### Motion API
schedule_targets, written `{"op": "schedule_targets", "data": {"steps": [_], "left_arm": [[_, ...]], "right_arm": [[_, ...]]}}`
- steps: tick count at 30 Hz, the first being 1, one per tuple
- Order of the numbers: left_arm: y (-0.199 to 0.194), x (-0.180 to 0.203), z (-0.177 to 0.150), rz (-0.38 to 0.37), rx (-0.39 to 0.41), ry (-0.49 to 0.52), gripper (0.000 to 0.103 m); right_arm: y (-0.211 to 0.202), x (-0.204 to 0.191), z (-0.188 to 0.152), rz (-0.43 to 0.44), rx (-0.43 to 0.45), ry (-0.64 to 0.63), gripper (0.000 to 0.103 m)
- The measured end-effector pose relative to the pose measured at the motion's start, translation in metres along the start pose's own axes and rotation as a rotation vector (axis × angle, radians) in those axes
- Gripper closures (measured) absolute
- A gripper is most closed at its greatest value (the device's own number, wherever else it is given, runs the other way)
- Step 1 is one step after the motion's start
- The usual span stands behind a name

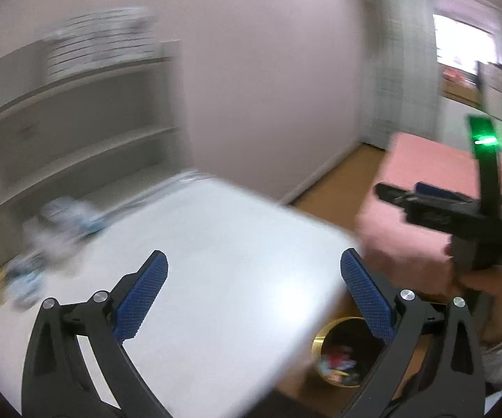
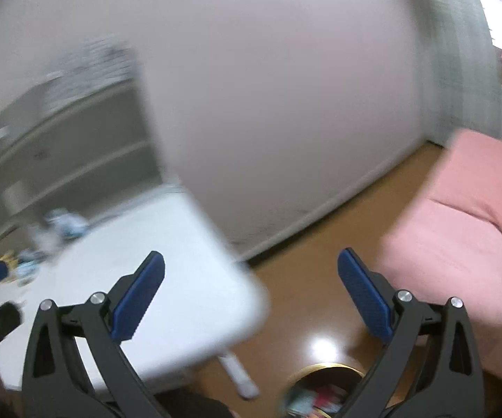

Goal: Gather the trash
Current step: 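Move both open tools back over the desk, then grasp the yellow snack bag with the left tool while the right tool grasps the clear plastic bag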

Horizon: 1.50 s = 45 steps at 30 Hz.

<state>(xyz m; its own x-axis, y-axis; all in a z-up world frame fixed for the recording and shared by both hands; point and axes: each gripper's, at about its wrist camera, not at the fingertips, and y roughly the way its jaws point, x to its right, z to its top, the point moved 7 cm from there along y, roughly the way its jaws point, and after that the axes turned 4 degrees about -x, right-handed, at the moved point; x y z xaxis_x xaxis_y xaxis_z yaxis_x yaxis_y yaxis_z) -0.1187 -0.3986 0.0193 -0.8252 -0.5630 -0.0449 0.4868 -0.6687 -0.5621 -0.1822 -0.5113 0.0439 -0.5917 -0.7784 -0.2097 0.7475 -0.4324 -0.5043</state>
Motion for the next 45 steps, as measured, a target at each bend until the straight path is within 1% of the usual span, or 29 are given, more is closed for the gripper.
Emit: {"op": "schedule_targets", "data": {"steps": [1,2,3,4,6,8,11,12,14,15,17,18,19,21,22,24,25,27,28,30,32,33,36,38,40,42,44,45], "left_arm": [[-0.008,-0.026,-0.005,0.049,-0.002,-0.035,0.007],[-0.017,-0.060,-0.014,0.108,-0.004,-0.085,0.007],[-0.025,-0.089,-0.023,0.155,-0.008,-0.136,0.007],[-0.035,-0.115,-0.032,0.189,-0.017,-0.178,0.007],[-0.043,-0.172,-0.058,0.272,-0.058,-0.277,0.007],[-0.053,-0.235,-0.085,0.381,-0.111,-0.365,0.007],[-0.069,-0.306,-0.103,0.503,-0.145,-0.448,0.007],[-0.075,-0.337,-0.108,0.549,-0.160,-0.485,0.007],[-0.084,-0.379,-0.116,0.586,-0.170,-0.548,0.007],[-0.085,-0.395,-0.118,0.591,-0.170,-0.582,0.007],[-0.082,-0.418,-0.110,0.594,-0.167,-0.637,0.007],[-0.075,-0.432,-0.105,0.597,-0.167,-0.677,0.007],[-0.065,-0.438,-0.101,0.593,-0.169,-0.689,0.007],[-0.039,-0.454,-0.081,0.582,-0.166,-0.680,0.007],[-0.029,-0.456,-0.077,0.596,-0.174,-0.672,0.007],[-0.005,-0.473,-0.070,0.621,-0.208,-0.661,0.007],[0.007,-0.482,-0.066,0.646,-0.233,-0.648,0.007],[0.026,-0.499,-0.064,0.687,-0.265,-0.652,0.007],[0.031,-0.503,-0.066,0.687,-0.278,-0.662,0.007],[0.046,-0.511,-0.069,0.700,-0.314,-0.664,0.007],[0.055,-0.514,-0.074,0.736,-0.352,-0.641,0.007],[0.058,-0.513,-0.078,0.738,-0.370,-0.629,0.007],[0.051,-0.512,-0.093,0.743,-0.408,-0.608,0.007],[0.040,-0.510,-0.103,0.738,-0.416,-0.604,0.006],[0.022,-0.510,-0.115,0.737,-0.421,-0.626,0.006],[0.006,-0.510,-0.127,0.745,-0.445,-0.657,0.006],[-0.005,-0.506,-0.133,0.753,-0.449,-0.671,0.007],[-0.011,-0.502,-0.134,0.758,-0.451,-0.679,0.007]], "right_arm": [[0.010,-0.033,0.003,0.071,-0.025,-0.045,0.007],[0.017,-0.052,0.005,0.119,-0.043,-0.069,0.007],[0.027,-0.079,0.005,0.182,-0.071,-0.099,0.007],[0.037,-0.105,0.003,0.236,-0.101,-0.132,0.007],[0.052,-0.149,-0.003,0.310,-0.149,-0.200,0.007],[0.071,-0.190,-0.014,0.349,-0.184,-0.256,0.007],[0.097,-0.239,-0.009,0.406,-0.225,-0.310,0.007],[0.103,-0.253,-0.006,0.423,-0.235,-0.327,0.007],[0.116,-0.284,-0.001,0.449,-0.246,-0.370,0.007],[0.123,-0.299,0.002,0.460,-0.255,-0.387,0.007],[0.131,-0.326,0.005,0.507,-0.281,-0.417,0.007],[0.136,-0.342,0.007,0.545,-0.295,-0.430,0.007],[0.141,-0.356,0.010,0.575,-0.303,-0.450,0.007],[0.150,-0.384,0.014,0.594,-0.303,-0.502,0.007],[0.157,-0.404,0.017,0.611,-0.298,-0.548,0.007],[0.168,-0.432,0.018,0.637,-0.295,-0.606,0.007],[0.179,-0.447,0.016,0.643,-0.303,-0.654,0.007],[0.197,-0.465,0.008,0.644,-0.331,-0.720,0.007],[0.208,-0.472,0.002,0.648,-0.354,-0.750,0.007],[0.224,-0.477,-0.009,0.650,-0.392,-0.784,0.007],[0.237,-0.479,-0.020,0.647,-0.426,-0.798,0.007],[0.239,-0.478,-0.025,0.653,-0.442,-0.801,0.007],[0.245,-0.476,-0.039,0.646,-0.450,-0.827,0.007],[0.247,-0.472,-0.046,0.640,-0.451,-0.844,0.007],[0.249,-0.470,-0.052,0.649,-0.472,-0.846,0.007],[0.254,-0.469,-0.056,0.645,-0.487,-0.847,0.007],[0.258,-0.468,-0.059,0.656,-0.509,-0.835,0.007],[0.258,-0.469,-0.061,0.668,-0.517,-0.829,0.010]]}}
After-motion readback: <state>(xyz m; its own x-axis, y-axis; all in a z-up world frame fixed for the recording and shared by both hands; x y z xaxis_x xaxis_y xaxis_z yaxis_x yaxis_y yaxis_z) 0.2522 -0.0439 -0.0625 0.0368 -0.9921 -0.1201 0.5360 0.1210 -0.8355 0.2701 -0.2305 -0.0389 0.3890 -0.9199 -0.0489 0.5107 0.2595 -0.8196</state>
